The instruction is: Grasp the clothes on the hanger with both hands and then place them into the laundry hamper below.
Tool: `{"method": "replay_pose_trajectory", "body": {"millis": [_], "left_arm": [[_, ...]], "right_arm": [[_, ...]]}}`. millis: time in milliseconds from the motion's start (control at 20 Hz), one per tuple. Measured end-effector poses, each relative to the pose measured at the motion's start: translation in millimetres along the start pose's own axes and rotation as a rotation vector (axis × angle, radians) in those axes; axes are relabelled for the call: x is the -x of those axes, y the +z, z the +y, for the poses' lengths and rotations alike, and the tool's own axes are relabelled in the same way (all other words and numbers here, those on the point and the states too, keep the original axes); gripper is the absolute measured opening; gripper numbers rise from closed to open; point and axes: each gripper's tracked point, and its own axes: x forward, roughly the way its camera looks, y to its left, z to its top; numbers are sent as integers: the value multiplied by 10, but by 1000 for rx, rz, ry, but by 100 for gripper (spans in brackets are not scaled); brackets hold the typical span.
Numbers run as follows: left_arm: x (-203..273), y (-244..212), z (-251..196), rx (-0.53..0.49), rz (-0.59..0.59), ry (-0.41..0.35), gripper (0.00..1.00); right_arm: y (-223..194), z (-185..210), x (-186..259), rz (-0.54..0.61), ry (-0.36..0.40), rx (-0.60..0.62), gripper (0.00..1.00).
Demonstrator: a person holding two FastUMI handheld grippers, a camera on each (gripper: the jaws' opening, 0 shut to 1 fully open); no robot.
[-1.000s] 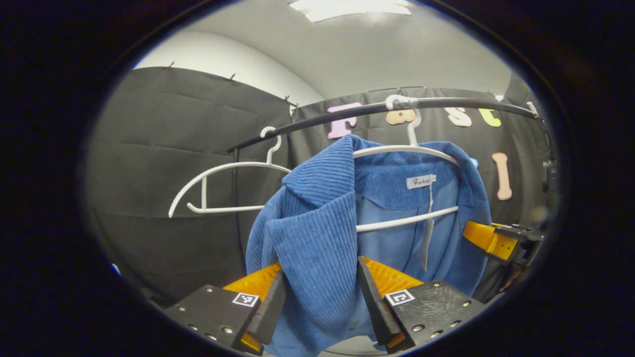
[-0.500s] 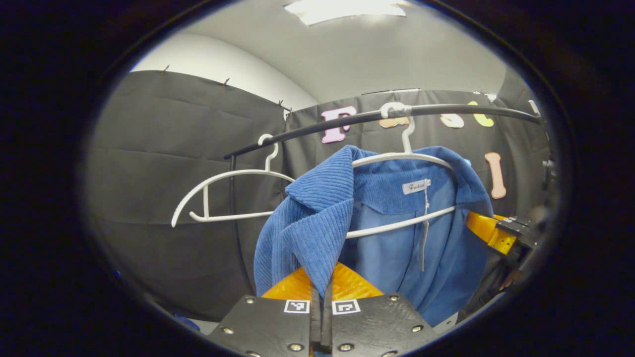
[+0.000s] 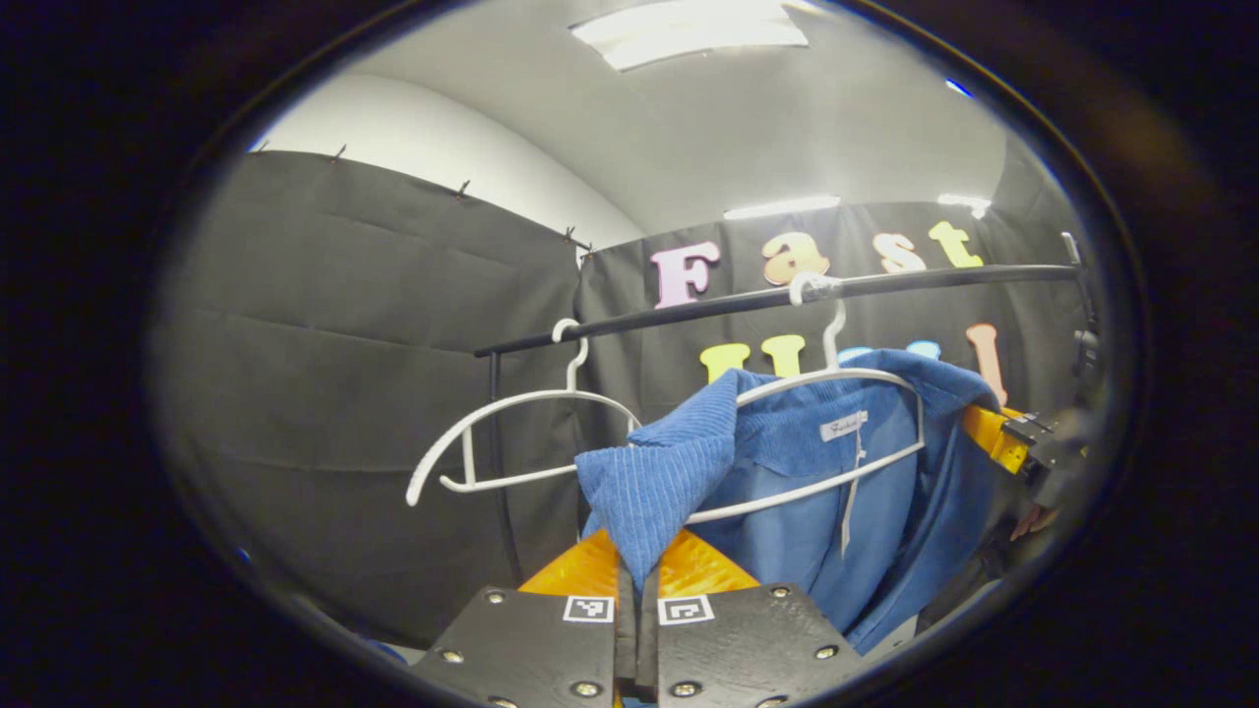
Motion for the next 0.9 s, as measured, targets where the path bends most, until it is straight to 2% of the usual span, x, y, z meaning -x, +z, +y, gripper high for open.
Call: {"method": "replay_pose_trajectory", "body": {"millis": [250, 300, 350, 550, 700, 750, 800, 850, 900], "left_arm": [[-40, 192, 187, -4, -40, 29, 1], [-61, 246, 232, -7, -53, 36, 1], [-75, 305, 288, -7, -64, 46, 6], [-234, 475, 487, 6, -86, 65, 6], [-407, 550, 576, -28, -90, 52, 6], [-472, 571, 595, -32, -92, 42, 1], [-540, 590, 611, -31, -91, 29, 1], [-602, 600, 624, -23, -88, 17, 6], [-631, 602, 643, -13, -89, 2, 1]], "right_arm": [[216, -107, -150, -78, -24, 84, 2], [228, -125, -181, -86, -30, 98, 2], [225, -142, -210, -90, -34, 109, 2], [146, -198, -386, -96, -55, 158, 2], [44, -217, -490, -91, -62, 196, 2], [2, -219, -516, -86, -66, 209, 2], [-27, -225, -534, -80, -71, 220, 2], [-59, -228, -534, -73, -76, 228, 2], [-91, -234, -530, -66, -81, 237, 2]]}}
